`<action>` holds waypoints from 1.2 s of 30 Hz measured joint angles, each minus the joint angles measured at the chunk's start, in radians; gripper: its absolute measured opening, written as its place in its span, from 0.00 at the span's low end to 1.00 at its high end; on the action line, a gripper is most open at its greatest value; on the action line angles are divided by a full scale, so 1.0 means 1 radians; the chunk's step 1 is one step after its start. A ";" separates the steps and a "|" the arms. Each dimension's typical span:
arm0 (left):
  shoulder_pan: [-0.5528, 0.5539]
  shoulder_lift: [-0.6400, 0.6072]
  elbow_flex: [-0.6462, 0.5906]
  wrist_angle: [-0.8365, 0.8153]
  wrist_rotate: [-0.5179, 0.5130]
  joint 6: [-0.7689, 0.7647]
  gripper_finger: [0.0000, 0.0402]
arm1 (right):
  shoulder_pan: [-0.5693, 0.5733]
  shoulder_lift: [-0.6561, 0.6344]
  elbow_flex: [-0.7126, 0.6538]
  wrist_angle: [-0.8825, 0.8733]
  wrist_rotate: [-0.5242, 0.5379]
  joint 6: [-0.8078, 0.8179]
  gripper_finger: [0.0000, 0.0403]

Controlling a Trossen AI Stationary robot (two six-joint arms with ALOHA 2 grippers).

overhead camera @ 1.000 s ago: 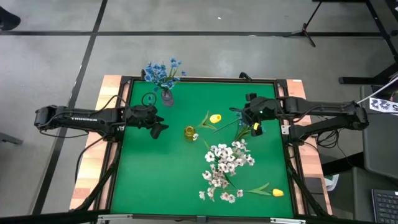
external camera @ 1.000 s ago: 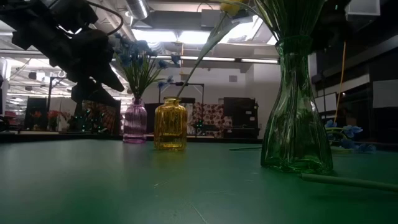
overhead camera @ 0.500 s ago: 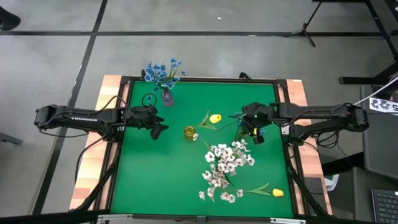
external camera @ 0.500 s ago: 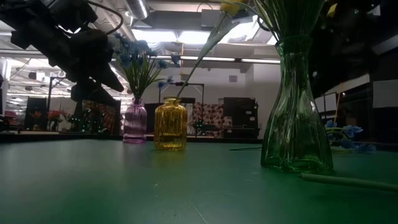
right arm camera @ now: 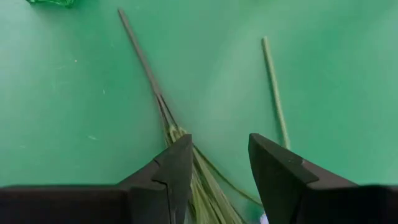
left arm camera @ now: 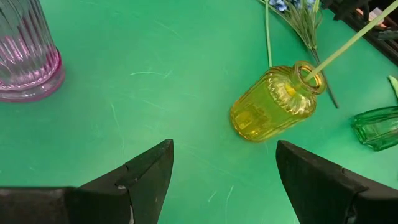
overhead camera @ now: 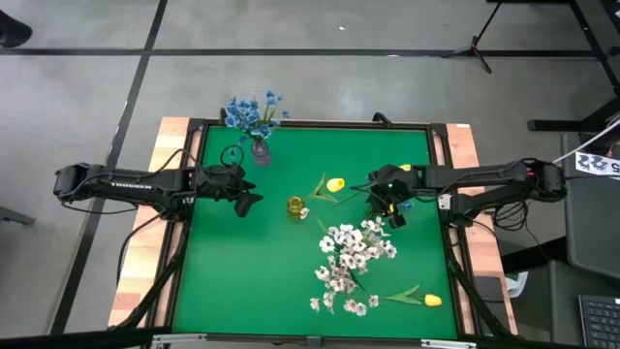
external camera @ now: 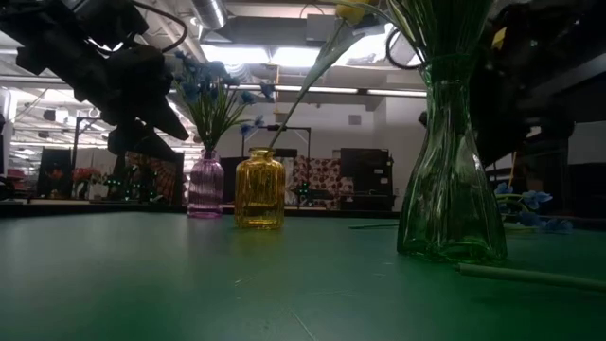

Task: Sort flowers into vase by color
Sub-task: Put the blue flowers into the purple vase

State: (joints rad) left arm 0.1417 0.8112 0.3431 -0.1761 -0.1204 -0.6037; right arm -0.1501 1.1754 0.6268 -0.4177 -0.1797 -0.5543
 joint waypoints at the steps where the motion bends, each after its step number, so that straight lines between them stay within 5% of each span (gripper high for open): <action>1: 0.000 0.000 0.000 0.000 0.000 0.000 0.69 | 0.000 0.017 -0.001 0.012 -0.009 -0.001 0.39; 12: 0.000 0.000 -0.001 -0.001 0.000 0.001 0.69 | 0.000 0.182 -0.001 0.052 -0.084 -0.050 0.39; 24: 0.000 0.000 -0.001 -0.001 0.000 0.008 0.69 | 0.001 0.315 0.005 0.029 -0.033 -0.059 0.38; 32: 0.000 0.000 -0.001 -0.001 0.000 0.008 0.69 | 0.001 0.327 0.006 0.012 0.056 -0.021 0.06; 36: 0.000 0.000 -0.001 -0.001 0.000 0.008 0.69 | 0.001 0.327 0.007 0.006 0.065 0.017 0.07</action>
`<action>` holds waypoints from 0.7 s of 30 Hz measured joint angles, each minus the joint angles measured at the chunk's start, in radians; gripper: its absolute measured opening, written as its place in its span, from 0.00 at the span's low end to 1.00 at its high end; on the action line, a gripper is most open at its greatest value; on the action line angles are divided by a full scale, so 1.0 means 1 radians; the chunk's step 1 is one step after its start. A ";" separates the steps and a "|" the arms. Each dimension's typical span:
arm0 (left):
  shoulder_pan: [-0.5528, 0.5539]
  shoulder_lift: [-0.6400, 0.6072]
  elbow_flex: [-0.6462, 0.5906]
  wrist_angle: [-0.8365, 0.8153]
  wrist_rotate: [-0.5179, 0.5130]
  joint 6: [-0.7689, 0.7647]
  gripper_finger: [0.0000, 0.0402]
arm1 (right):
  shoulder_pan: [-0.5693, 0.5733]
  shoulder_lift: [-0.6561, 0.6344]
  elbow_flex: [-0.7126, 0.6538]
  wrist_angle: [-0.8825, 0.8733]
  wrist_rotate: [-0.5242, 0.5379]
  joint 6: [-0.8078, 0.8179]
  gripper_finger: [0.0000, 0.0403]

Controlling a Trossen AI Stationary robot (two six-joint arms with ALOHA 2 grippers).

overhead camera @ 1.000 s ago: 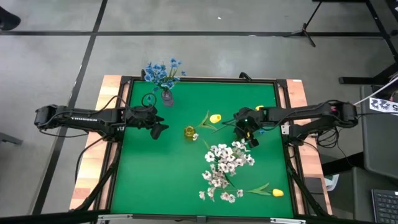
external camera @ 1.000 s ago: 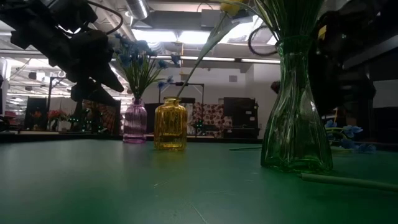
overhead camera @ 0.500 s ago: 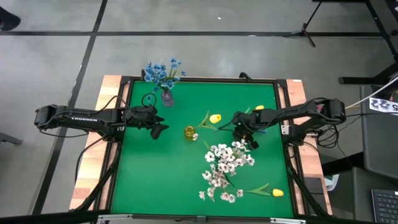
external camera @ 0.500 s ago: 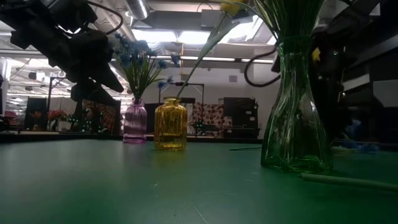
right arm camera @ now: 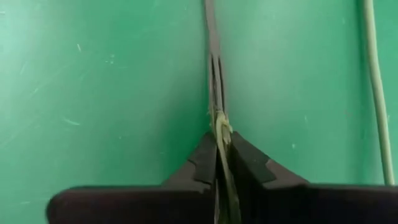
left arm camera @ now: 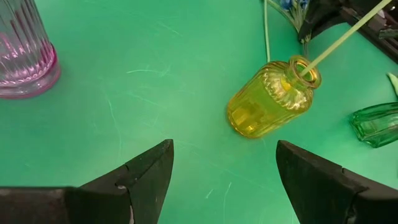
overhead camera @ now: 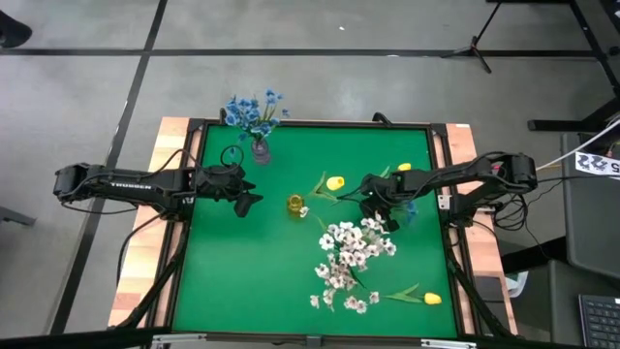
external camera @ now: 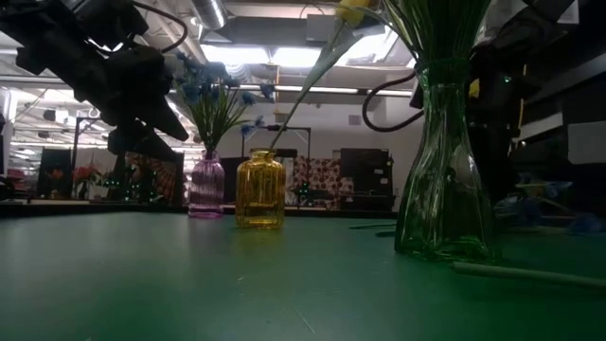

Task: Sort flowers into vase by color
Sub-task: Put the blue flowers into the purple vase

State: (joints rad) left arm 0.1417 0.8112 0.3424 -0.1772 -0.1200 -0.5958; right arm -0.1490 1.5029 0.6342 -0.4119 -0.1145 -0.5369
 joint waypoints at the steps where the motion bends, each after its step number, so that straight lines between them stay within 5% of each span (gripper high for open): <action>1: 0.000 0.000 0.000 0.000 0.000 -0.001 0.69 | 0.000 0.001 0.007 -0.013 0.003 0.009 0.07; 21: 0.000 0.000 0.000 0.000 0.000 0.001 0.69 | -0.003 -0.007 0.358 -0.620 0.241 -0.017 0.04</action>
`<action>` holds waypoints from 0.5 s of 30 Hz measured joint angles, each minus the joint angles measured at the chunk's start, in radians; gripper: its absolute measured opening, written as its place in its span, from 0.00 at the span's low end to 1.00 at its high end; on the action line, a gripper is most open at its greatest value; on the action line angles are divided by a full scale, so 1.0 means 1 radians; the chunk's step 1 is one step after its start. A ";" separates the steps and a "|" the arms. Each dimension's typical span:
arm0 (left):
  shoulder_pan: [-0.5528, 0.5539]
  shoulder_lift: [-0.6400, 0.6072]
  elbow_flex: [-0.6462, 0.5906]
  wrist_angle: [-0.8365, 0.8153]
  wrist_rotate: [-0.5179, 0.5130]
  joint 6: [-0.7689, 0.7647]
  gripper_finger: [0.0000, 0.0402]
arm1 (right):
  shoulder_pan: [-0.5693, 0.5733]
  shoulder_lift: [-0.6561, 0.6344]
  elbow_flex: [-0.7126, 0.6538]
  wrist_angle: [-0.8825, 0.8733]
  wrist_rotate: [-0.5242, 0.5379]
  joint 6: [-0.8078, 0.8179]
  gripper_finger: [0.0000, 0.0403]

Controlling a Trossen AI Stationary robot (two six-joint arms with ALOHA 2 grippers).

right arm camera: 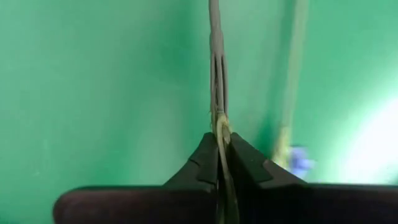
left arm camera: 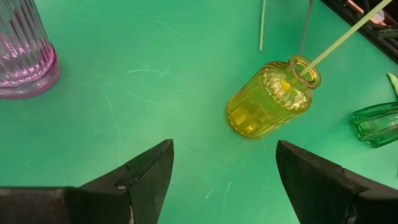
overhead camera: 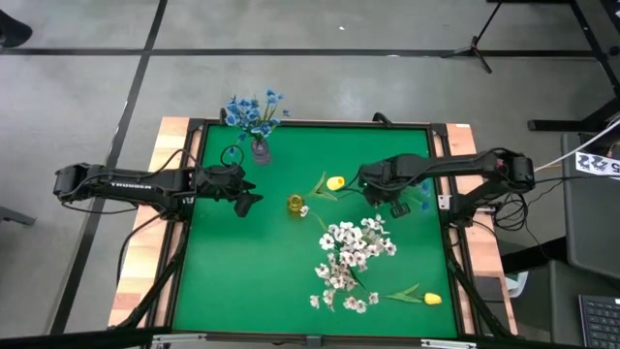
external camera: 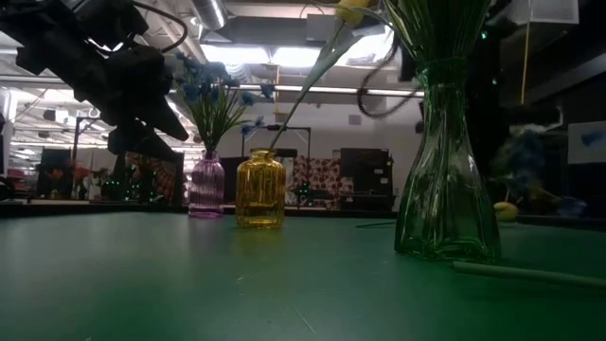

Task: Sort flowers into vase by color
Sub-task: Put the blue flowers into the purple vase

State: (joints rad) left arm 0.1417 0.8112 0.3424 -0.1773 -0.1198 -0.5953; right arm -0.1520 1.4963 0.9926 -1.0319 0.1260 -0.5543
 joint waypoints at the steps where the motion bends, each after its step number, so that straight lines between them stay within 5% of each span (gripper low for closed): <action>1: 0.000 0.000 0.000 0.000 0.000 0.000 0.69 | 0.000 -0.009 0.016 -0.008 0.014 0.000 0.04; 15: 0.000 0.000 0.000 0.000 0.000 0.000 0.69 | 0.000 -0.216 0.221 -0.224 0.213 0.052 0.05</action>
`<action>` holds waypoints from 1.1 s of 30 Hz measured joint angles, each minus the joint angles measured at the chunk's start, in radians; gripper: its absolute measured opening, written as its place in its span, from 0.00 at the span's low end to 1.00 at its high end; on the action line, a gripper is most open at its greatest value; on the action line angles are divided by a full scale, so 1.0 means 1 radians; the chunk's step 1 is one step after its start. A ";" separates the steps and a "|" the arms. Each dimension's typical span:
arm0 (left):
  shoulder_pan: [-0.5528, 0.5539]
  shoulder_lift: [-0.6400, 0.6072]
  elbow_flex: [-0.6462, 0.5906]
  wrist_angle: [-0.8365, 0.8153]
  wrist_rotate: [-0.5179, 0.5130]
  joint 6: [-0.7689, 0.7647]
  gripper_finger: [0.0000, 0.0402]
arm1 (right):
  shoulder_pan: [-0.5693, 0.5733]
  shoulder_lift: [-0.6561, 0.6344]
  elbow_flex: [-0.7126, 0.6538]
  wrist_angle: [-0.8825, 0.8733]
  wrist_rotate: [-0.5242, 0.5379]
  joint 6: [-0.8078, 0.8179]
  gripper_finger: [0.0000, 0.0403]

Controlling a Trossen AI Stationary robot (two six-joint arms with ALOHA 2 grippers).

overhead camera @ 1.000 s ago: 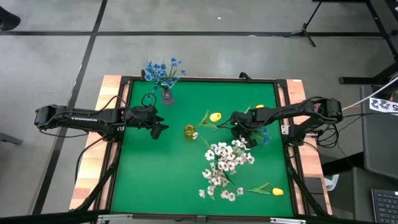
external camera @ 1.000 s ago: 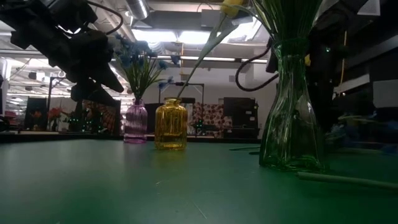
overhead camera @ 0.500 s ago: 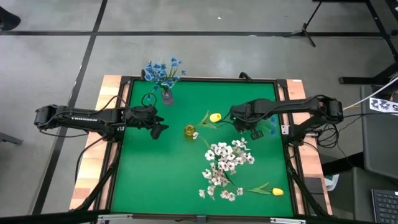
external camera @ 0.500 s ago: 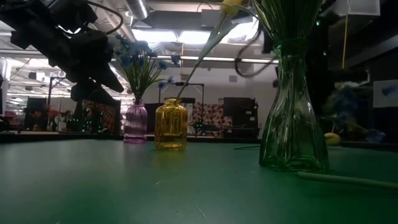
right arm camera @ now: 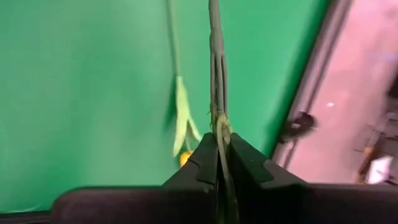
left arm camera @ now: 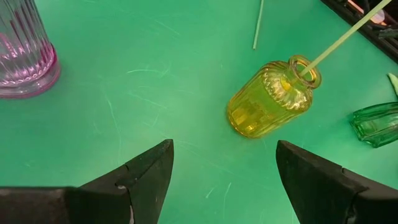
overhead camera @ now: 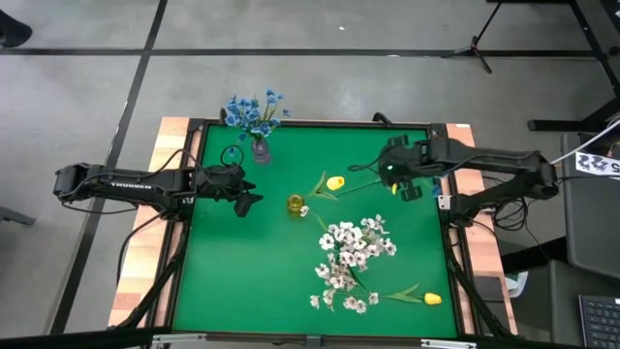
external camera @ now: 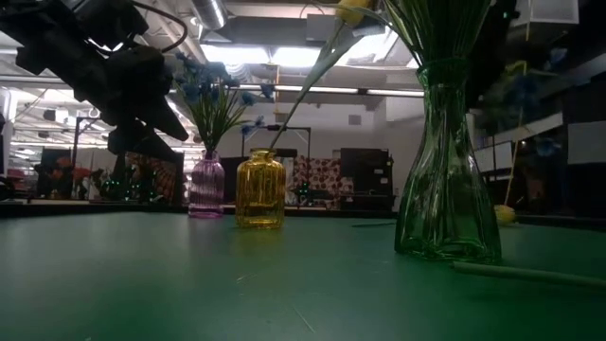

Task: Sort flowers into vase by color
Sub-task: Put the blue flowers into the purple vase

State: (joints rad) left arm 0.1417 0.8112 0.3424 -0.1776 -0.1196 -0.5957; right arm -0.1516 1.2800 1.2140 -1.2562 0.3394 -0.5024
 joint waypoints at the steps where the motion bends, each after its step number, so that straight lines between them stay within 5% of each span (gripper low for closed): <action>1: 0.000 0.000 0.000 0.000 0.000 0.000 0.69 | 0.000 -0.012 0.017 -0.008 0.015 0.001 0.05; 17: 0.000 0.000 0.000 0.070 0.016 -0.025 0.69 | 0.001 -0.034 0.394 0.073 0.253 -0.149 0.03; 33: 0.000 0.000 0.000 0.232 0.098 -0.164 0.69 | 0.065 0.146 0.446 0.417 0.286 -0.630 0.04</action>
State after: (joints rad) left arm 0.1417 0.8112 0.3424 0.0545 -0.0215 -0.7597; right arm -0.0866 1.4260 1.6600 -0.8391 0.6250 -1.1328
